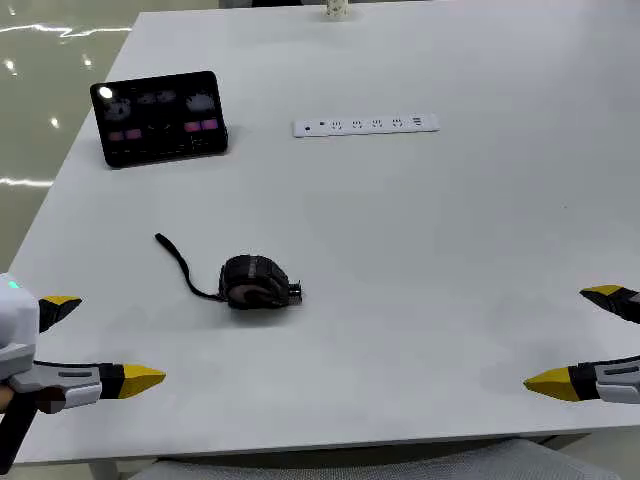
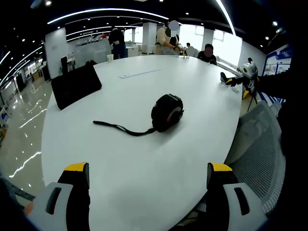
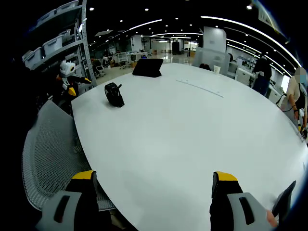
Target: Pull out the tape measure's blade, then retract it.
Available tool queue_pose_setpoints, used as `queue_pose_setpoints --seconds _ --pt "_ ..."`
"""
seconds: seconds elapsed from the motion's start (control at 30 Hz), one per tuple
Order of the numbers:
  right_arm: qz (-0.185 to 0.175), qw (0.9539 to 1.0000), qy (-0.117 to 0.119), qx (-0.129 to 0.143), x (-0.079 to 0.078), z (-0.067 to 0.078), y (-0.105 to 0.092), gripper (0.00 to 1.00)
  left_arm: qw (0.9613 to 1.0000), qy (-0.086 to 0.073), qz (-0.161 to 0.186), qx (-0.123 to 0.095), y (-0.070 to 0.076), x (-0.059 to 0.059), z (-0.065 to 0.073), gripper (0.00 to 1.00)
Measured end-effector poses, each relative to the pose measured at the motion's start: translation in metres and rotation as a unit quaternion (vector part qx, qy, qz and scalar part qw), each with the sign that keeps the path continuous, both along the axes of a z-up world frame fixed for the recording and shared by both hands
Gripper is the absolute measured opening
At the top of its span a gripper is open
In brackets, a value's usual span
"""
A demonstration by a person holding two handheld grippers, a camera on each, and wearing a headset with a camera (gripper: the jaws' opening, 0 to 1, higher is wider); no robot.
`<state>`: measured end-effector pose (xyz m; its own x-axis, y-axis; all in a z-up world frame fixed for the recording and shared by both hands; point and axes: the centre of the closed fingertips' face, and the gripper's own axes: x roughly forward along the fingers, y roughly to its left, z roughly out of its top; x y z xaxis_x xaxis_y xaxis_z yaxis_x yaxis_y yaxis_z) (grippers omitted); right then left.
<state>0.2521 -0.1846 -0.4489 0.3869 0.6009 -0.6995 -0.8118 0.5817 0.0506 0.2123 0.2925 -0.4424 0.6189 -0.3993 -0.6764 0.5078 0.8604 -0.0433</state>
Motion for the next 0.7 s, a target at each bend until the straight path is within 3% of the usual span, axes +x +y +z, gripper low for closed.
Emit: queue_pose_setpoints --seconds 0.7 --pt "0.017 0.9998 -0.006 -0.011 -0.0003 0.0002 0.0050 0.99 0.9999 0.002 -0.010 0.003 0.0000 -0.0007 -0.0011 0.99"
